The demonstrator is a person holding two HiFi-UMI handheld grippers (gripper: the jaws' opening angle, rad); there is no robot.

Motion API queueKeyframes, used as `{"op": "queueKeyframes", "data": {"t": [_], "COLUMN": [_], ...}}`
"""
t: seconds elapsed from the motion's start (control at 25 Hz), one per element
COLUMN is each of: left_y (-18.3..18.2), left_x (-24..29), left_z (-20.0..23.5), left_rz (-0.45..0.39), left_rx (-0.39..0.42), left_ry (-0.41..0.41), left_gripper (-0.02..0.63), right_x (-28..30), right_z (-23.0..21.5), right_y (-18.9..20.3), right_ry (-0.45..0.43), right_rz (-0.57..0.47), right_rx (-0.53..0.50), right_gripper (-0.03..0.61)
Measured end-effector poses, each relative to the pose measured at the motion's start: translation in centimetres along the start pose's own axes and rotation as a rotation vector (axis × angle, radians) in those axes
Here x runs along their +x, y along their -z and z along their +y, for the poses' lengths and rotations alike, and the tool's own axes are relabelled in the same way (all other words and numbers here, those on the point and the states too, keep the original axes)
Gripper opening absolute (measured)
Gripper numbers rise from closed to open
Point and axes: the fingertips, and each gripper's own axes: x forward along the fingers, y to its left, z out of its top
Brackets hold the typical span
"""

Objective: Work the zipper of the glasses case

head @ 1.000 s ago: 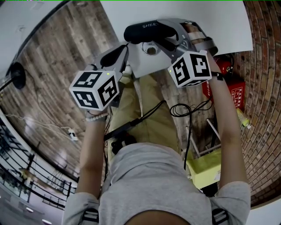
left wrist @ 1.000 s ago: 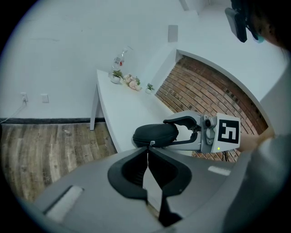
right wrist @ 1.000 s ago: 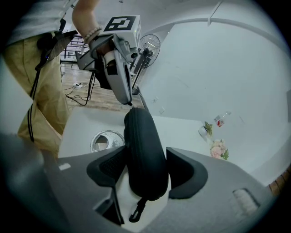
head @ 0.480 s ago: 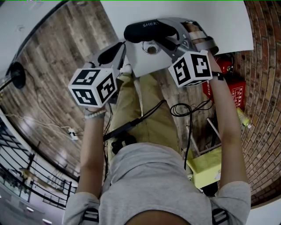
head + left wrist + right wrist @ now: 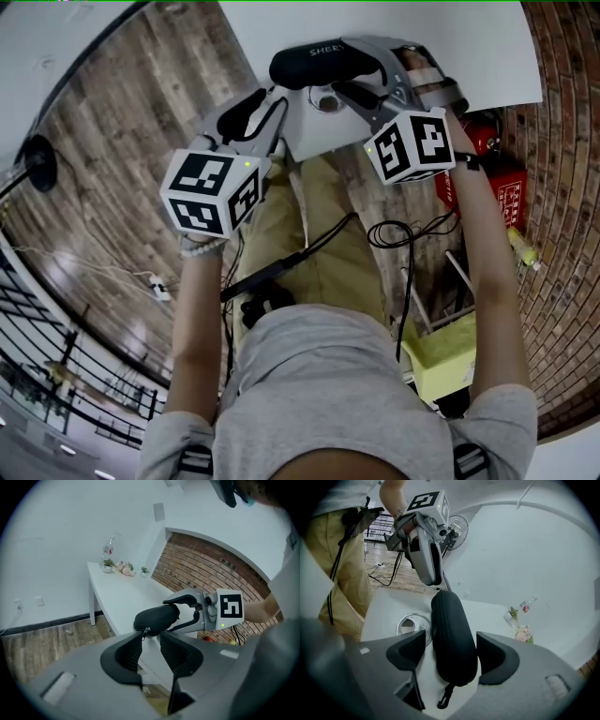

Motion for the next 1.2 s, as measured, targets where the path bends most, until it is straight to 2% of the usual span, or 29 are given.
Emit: {"op": "queueKeyframes", "data": {"t": [0.28,0.4,0.52,0.64,0.72,0.76,0.92,0.96,1.08,1.2], "left_y": [-1.2,-2.7,-4.2,-5.8,-6.9,-7.5,-9.4,-9.9,-11.2,-12.4], "left_x": [-1.3,-2.3,-3.5,-4.7,-5.8,-6.3,-8.3,-8.8,-10.4,-11.9], "left_z": [-1.3,-1.4,-1.0,-1.2,-1.7,-2.0,-3.5,-4.0,-5.1,-5.5], "left_rz": [-0.059,-0.116,-0.157,-0.193,-0.219,-0.231,-0.281,-0.296,-0.334,-0.364], "left_rx": [0.018,0.036,0.072,0.119,0.150,0.166,0.235,0.251,0.299,0.361], "left_ry": [0.037,0.059,0.064,0.065,0.073,0.077,0.119,0.139,0.174,0.179], "left_gripper": [0.149,0.103,0.059,0.013,0.011,0.011,0.012,0.012,0.012,0.011], "right_x": [-1.6,-2.0,-2.1,-2.9,-4.0,-4.7,-8.0,-8.8,-11.3,-13.7], "right_z": [0.9,1.1,1.6,1.9,1.5,1.0,-1.4,-1.9,-3.1,-4.1], "right_y": [0.2,0.2,0.2,-0.2,-0.6,-0.8,-2.0,-2.4,-4.0,-5.4], "right_ry": [-0.013,-0.002,0.002,0.020,0.060,0.093,0.250,0.280,0.354,0.445], "right_rz": [0.013,0.027,0.051,0.049,0.036,0.028,-0.022,-0.042,-0.122,-0.174], "right_rx": [0.061,0.084,0.118,0.210,0.292,0.332,0.513,0.561,0.687,0.768], "right_gripper": [0.334,0.298,0.292,0.277,0.261,0.232,0.028,0.002,0.002,0.002]}}
